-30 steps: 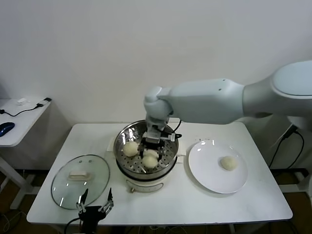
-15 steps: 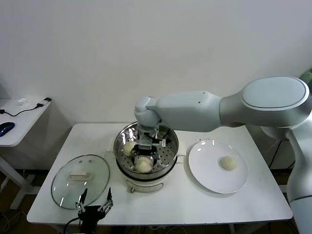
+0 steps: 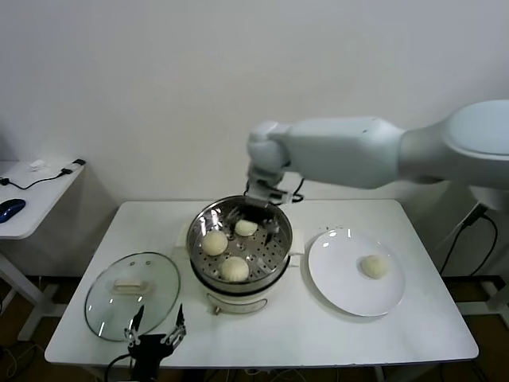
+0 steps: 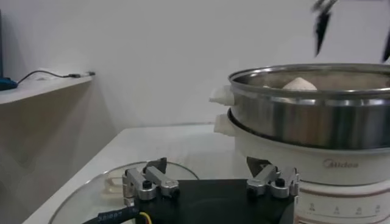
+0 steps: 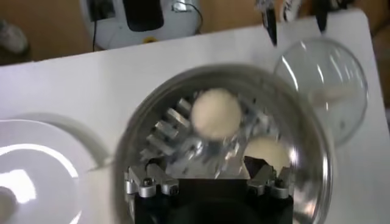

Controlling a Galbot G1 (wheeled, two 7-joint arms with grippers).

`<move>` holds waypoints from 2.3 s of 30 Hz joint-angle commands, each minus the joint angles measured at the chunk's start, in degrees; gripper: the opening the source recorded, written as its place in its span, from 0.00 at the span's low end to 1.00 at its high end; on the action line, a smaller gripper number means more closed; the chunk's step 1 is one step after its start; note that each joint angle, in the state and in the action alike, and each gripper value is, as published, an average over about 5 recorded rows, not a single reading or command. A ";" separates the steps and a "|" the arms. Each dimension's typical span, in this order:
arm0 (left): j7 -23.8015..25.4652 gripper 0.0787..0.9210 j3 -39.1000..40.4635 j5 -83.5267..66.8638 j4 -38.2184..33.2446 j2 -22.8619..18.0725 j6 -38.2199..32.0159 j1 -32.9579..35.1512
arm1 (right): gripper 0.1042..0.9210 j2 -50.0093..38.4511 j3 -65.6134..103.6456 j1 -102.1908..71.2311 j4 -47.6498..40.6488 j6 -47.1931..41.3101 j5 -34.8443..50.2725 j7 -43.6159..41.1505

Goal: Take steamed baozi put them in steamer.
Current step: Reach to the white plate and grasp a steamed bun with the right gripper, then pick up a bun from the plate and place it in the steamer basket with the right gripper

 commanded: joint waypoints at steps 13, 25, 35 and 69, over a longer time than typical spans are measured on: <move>1.38 0.88 -1.24 -0.55 -0.34 0.09 0.06 0.80 | 0.88 -37.75 -0.07 -15.19 0.22 -32.75 -3.58 4.51; 1.49 0.88 -1.21 0.60 0.28 -0.53 0.02 1.66 | 0.88 -33.88 14.98 -34.03 -7.39 -35.32 -8.96 8.64; 1.45 0.88 -1.06 0.84 1.06 -0.72 -0.34 1.85 | 0.88 -29.04 19.62 -39.19 -12.74 -35.69 -10.80 10.09; 1.46 0.88 1.17 2.18 0.23 -0.11 -0.22 1.89 | 0.58 -24.12 -10.61 15.24 16.08 -42.08 28.29 13.63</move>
